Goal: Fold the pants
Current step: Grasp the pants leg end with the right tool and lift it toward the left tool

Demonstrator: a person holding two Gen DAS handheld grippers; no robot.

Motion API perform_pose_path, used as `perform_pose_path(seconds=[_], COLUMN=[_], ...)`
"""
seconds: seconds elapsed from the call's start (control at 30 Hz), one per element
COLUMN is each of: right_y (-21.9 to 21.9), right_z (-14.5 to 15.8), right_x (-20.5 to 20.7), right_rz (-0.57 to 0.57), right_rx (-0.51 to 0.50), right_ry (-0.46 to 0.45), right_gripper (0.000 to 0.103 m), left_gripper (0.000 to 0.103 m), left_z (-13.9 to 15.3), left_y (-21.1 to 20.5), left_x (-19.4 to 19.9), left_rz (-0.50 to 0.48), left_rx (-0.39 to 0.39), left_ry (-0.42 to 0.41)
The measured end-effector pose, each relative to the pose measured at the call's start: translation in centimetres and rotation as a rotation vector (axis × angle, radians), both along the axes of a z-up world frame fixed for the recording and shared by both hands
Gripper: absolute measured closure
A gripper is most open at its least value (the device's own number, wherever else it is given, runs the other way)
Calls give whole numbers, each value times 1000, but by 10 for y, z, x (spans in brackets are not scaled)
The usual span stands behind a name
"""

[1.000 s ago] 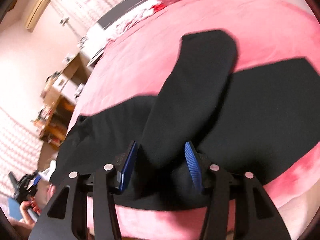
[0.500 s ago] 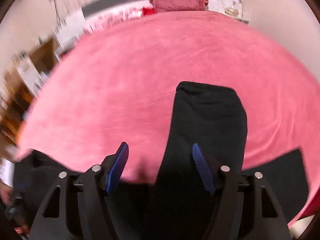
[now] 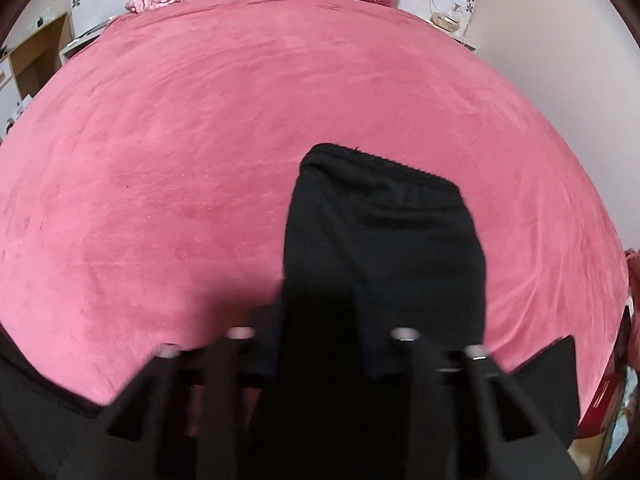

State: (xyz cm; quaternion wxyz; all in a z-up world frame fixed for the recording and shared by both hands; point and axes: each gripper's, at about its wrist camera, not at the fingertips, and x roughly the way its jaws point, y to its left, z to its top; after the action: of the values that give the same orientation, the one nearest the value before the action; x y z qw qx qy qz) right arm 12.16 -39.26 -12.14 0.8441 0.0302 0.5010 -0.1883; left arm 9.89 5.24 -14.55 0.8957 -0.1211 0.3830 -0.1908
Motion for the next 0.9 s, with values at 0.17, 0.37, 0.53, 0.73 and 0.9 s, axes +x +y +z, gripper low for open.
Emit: perform_pose_path(seconds=[0.17,0.37,0.53,0.73,0.9], right_y=[-16,-44,-77,-100,-125], right_z=[29,77,96,77,43], right_x=[-32,-88,-150,-218,-254], right_rz=[-19,-66,-154,-295,-451], right_rx=[41,100,203,265,378], right_ry=[-70,-234,-375,-439,-435], right_gripper=[97,97,97,97,97], left_gripper=[4,4,4,4,4], left_z=[0,1,2,2,2], left_y=[0,-2,-4,-6,-7], left_x=[0,-3,-5,-5,-6], left_rz=[0,3,5,7,9], left_rx=[1,10,26,45,55], left_ry=[-1,-4,-6,-8,-9])
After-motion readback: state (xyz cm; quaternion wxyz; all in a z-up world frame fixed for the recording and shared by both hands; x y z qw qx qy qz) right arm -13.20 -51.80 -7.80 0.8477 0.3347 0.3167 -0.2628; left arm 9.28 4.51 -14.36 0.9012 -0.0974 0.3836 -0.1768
